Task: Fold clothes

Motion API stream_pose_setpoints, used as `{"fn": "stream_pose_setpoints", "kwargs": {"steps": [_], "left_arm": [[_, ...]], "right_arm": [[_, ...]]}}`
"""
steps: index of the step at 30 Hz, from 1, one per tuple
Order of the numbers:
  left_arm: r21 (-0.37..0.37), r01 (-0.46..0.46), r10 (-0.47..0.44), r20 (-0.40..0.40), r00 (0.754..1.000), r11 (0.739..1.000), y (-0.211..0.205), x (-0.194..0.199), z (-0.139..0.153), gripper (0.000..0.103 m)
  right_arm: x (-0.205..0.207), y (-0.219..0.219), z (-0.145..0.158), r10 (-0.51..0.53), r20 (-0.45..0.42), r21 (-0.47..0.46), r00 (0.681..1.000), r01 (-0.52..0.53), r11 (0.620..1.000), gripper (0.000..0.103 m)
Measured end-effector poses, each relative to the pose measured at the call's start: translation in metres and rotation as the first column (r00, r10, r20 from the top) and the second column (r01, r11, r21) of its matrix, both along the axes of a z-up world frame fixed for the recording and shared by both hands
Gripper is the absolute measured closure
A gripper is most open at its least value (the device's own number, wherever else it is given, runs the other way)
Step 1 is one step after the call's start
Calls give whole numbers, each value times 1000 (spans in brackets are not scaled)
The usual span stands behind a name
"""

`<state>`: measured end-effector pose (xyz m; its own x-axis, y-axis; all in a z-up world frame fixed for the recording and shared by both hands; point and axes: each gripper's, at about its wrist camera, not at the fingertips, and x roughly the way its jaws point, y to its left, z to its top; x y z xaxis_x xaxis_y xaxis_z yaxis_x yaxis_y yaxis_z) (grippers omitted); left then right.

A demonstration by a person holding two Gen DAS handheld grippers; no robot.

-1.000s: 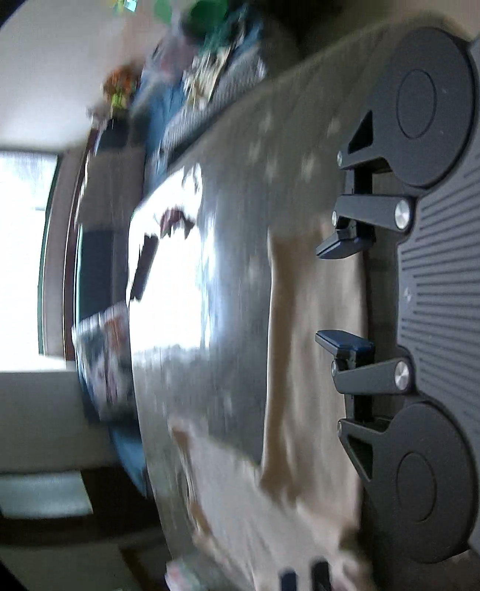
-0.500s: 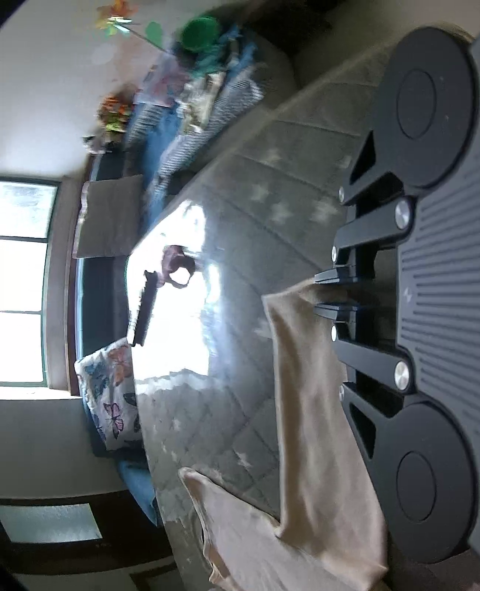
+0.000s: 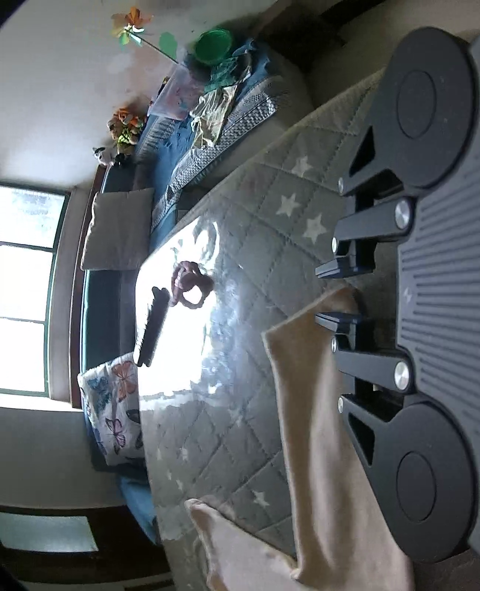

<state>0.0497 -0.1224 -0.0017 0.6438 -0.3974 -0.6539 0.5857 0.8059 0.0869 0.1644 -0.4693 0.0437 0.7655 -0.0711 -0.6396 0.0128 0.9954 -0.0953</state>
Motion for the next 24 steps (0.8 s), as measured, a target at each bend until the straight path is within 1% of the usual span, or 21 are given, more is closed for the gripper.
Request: {"fn": "stream_pose_setpoints", "kwargs": {"steps": [2,5,7,10,13,16,18,20,22,24], "left_arm": [[-9,1,-1,2,1000,1000,-1,0,1,53],[-7,9,-9,-1,1000,1000,-4,0,0,53],[-1,13,-13,-6,1000,1000,-6,0,-1,53],[2,18,-18,-11,1000,1000,-6,-1,-2,53],[4,22,-22,-17,1000,1000,-6,1,-3,53],[0,21,-21,-16,1000,1000,-6,1,-2,53],[-8,14,-14,-13,1000,1000,-4,1,-1,53],[-17,8,-8,-9,1000,1000,-2,1,2,53],[-22,0,0,2,1000,1000,-1,2,5,53],[-28,-15,15,9,1000,1000,3,3,8,53]], "right_arm": [[-3,3,9,19,25,18,1000,-20,1000,85],[-2,16,15,86,24,61,996,-87,994,85],[5,25,12,120,16,73,993,-121,990,85],[23,29,2,132,-11,103,991,-130,986,85],[36,30,-9,120,-44,95,992,-115,989,85],[39,23,-9,95,-37,115,995,-90,989,84],[31,16,-2,81,-16,133,997,-78,988,79],[22,11,2,56,-1,122,998,-56,991,70],[12,2,3,21,-1,123,1000,-20,992,68],[5,-7,1,1,-14,146,1000,1,989,66]]}}
